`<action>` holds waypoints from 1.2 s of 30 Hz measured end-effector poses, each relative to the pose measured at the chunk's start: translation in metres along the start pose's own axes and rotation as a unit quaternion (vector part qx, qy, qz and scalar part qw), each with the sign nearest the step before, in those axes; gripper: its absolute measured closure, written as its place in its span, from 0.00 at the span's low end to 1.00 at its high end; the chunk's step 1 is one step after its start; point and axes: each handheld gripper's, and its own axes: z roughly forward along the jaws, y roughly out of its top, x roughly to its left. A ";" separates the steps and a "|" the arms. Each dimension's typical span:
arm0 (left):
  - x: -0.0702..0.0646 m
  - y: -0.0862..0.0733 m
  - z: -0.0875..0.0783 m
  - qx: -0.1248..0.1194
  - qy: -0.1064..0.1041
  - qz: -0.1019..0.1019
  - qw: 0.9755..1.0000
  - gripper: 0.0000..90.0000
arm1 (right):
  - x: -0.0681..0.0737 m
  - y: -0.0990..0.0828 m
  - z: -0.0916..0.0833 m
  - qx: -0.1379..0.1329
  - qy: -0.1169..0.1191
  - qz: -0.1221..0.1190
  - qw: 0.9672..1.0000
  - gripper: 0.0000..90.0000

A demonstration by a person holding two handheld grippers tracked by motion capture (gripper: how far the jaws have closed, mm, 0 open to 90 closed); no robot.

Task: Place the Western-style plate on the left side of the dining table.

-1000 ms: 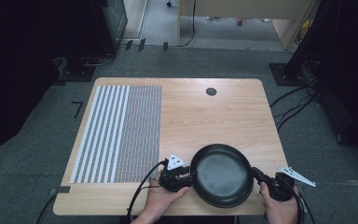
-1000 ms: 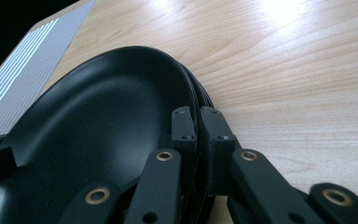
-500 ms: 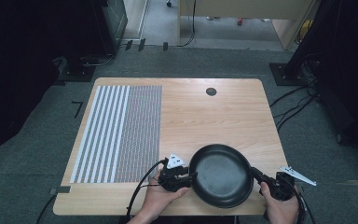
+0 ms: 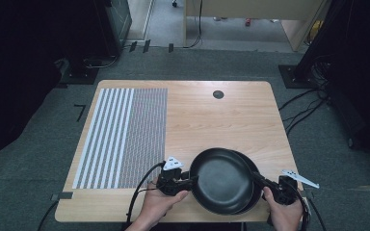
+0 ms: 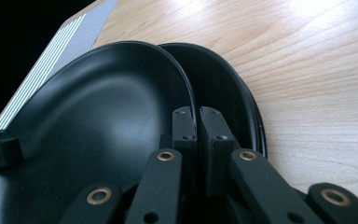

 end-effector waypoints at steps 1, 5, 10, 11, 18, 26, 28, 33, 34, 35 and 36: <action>0.001 0.000 -0.001 -0.001 -0.001 -0.002 1.000 0.73 | 0.000 0.000 0.001 0.001 0.001 0.000 1.000 0.96; 0.003 0.000 -0.002 -0.001 -0.006 -0.011 1.000 0.73 | 0.000 0.000 0.002 0.002 0.005 0.003 1.000 0.96; 0.008 -0.001 -0.001 -0.004 -0.021 -0.025 0.999 0.73 | -0.001 0.000 0.003 0.000 0.009 0.017 1.000 0.96; 0.008 -0.001 -0.001 -0.004 -0.021 -0.025 0.999 0.73 | -0.001 0.000 0.003 0.000 0.009 0.017 1.000 0.96; 0.011 -0.002 -0.001 -0.010 -0.031 -0.029 0.999 0.73 | -0.001 -0.003 0.011 0.010 0.017 0.049 0.999 0.91; 0.013 -0.003 -0.003 -0.009 -0.047 -0.032 0.998 0.74 | 0.003 -0.003 0.016 0.006 0.013 0.039 0.999 0.90; 0.012 -0.003 -0.003 -0.007 -0.040 -0.031 0.999 0.75 | 0.002 -0.004 0.015 -0.005 0.022 0.052 0.998 0.91; 0.013 -0.003 -0.002 -0.008 -0.041 -0.053 0.998 0.79 | 0.002 -0.002 0.012 -0.018 0.033 0.074 0.997 0.93; 0.013 -0.003 -0.002 -0.007 -0.040 -0.052 0.998 0.79 | 0.002 -0.002 0.012 -0.018 0.033 0.080 0.996 0.93; 0.012 -0.003 -0.003 -0.006 -0.040 -0.054 0.998 0.79 | 0.001 -0.002 0.012 -0.018 0.036 0.088 0.995 0.94; 0.013 -0.003 -0.003 -0.005 -0.040 -0.055 0.998 0.79 | 0.000 -0.001 0.012 -0.016 0.039 0.099 0.994 0.94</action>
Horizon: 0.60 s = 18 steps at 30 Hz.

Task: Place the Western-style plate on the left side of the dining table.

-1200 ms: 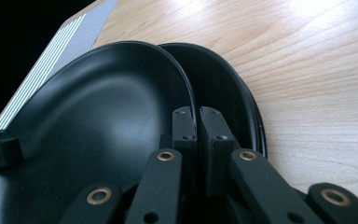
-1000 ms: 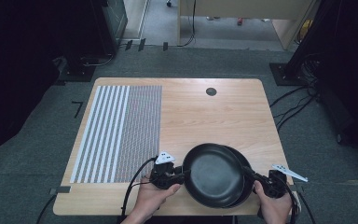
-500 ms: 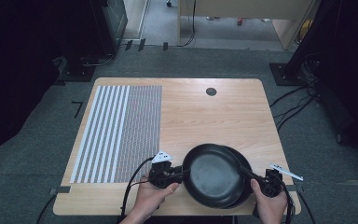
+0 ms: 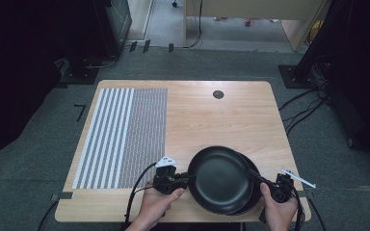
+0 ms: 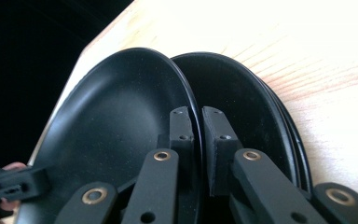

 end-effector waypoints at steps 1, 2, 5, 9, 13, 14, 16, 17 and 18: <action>0.000 0.000 -0.001 0.000 0.001 -0.001 1.000 0.80 | 0.000 0.001 0.000 -0.001 0.004 0.008 1.000 0.94; -0.001 0.001 -0.001 -0.001 0.002 0.000 1.000 0.80 | 0.001 0.001 0.000 -0.003 0.005 0.006 1.000 0.94; 0.000 0.002 -0.003 -0.001 0.005 0.000 1.000 0.81 | 0.005 0.002 0.001 -0.003 0.003 0.000 1.000 0.94; 0.003 0.004 -0.006 0.000 0.004 -0.011 1.000 0.81 | 0.008 0.003 0.003 0.002 0.002 0.002 1.000 0.94; 0.004 0.005 -0.008 0.002 0.004 -0.018 1.000 0.81 | 0.013 0.006 0.004 0.004 -0.004 -0.008 1.000 0.93; 0.005 0.006 -0.008 0.001 0.004 -0.017 1.000 0.81 | 0.015 0.007 0.004 0.007 -0.005 -0.006 1.000 0.93; 0.005 0.007 -0.011 -0.001 0.004 -0.014 1.000 0.81 | 0.016 0.008 0.006 0.007 -0.004 -0.009 1.000 0.93; 0.006 0.008 -0.012 -0.002 0.004 -0.014 1.000 0.81 | 0.017 0.009 0.007 0.006 -0.003 -0.010 1.000 0.93; 0.006 0.010 -0.014 -0.003 0.005 -0.012 1.000 0.81 | 0.018 0.010 0.008 0.007 -0.002 -0.010 1.000 0.93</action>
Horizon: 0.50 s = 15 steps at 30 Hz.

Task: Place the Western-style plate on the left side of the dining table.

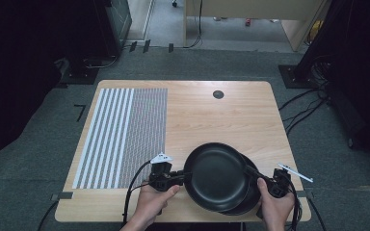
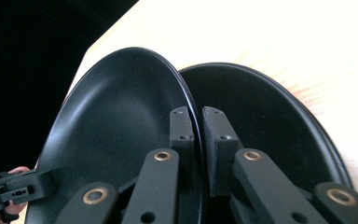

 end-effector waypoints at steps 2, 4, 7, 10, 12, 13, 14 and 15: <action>0.000 0.001 -0.002 -0.001 0.002 0.002 1.000 0.82 | 0.002 0.001 0.001 0.001 0.001 0.000 1.000 0.93; 0.001 0.003 -0.005 -0.005 0.005 0.003 1.000 0.82 | 0.008 0.005 0.005 0.003 0.003 -0.009 1.000 0.93; 0.005 0.007 -0.012 -0.014 0.006 0.000 1.000 0.82 | 0.015 0.009 0.008 0.003 0.004 -0.018 1.000 0.93; 0.008 0.010 -0.018 -0.020 0.006 0.000 1.000 0.82 | 0.023 0.014 0.012 0.005 0.006 -0.024 1.000 0.93; 0.010 0.013 -0.023 -0.023 0.006 0.000 1.000 0.82 | 0.029 0.018 0.015 0.005 0.008 -0.028 1.000 0.93; 0.012 0.014 -0.025 -0.024 0.007 0.001 1.000 0.82 | 0.031 0.019 0.017 0.006 0.009 -0.031 0.999 0.93; 0.013 0.015 -0.027 -0.026 0.009 0.001 1.000 0.82 | 0.034 0.021 0.019 0.007 0.010 -0.032 0.999 0.93; 0.015 0.016 -0.029 -0.028 0.010 0.000 1.000 0.82 | 0.036 0.022 0.022 0.008 0.011 -0.035 0.999 0.93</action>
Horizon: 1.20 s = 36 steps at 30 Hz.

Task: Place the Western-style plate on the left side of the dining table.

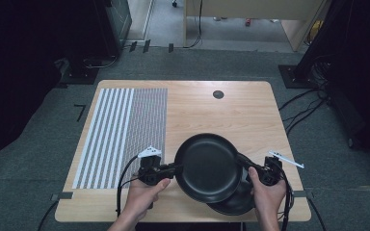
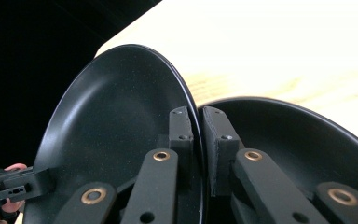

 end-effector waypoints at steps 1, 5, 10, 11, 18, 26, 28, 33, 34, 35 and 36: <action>0.002 0.001 -0.002 -0.001 0.002 -0.001 1.000 0.82 | 0.003 0.002 0.003 0.001 0.001 0.000 1.000 0.92; 0.011 0.006 -0.011 -0.007 0.008 -0.008 1.000 0.82 | 0.014 0.007 0.014 0.005 0.003 -0.010 1.000 0.93; 0.020 0.010 -0.020 -0.013 0.015 -0.016 1.000 0.82 | 0.024 0.012 0.026 0.012 0.007 -0.016 1.000 0.93; 0.025 0.012 -0.025 -0.015 0.021 -0.018 1.000 0.82 | 0.030 0.014 0.033 0.017 0.009 -0.017 1.000 0.93; 0.042 0.019 -0.043 -0.034 0.040 -0.032 0.998 0.83 | 0.048 0.019 0.059 0.027 0.025 -0.022 0.999 0.93; 0.070 0.024 -0.060 -0.049 0.057 -0.059 0.995 0.84 | 0.070 0.022 0.089 0.045 0.035 -0.031 0.998 0.93; 0.076 0.025 -0.064 -0.055 0.061 -0.064 0.995 0.84 | 0.074 0.023 0.097 0.050 0.037 -0.032 0.998 0.93; 0.091 0.026 -0.074 -0.063 0.069 -0.080 0.992 0.84 | 0.087 0.025 0.117 0.060 0.041 -0.038 0.997 0.93; 0.091 0.026 -0.074 -0.063 0.069 -0.080 0.992 0.84 | 0.087 0.025 0.117 0.060 0.041 -0.038 0.997 0.93; 0.094 0.026 -0.076 -0.065 0.071 -0.083 0.992 0.84 | 0.093 0.026 0.124 0.065 0.042 -0.042 0.996 0.93; 0.100 0.026 -0.080 -0.068 0.073 -0.089 0.991 0.84 | 0.095 0.026 0.127 0.068 0.042 -0.043 0.996 0.93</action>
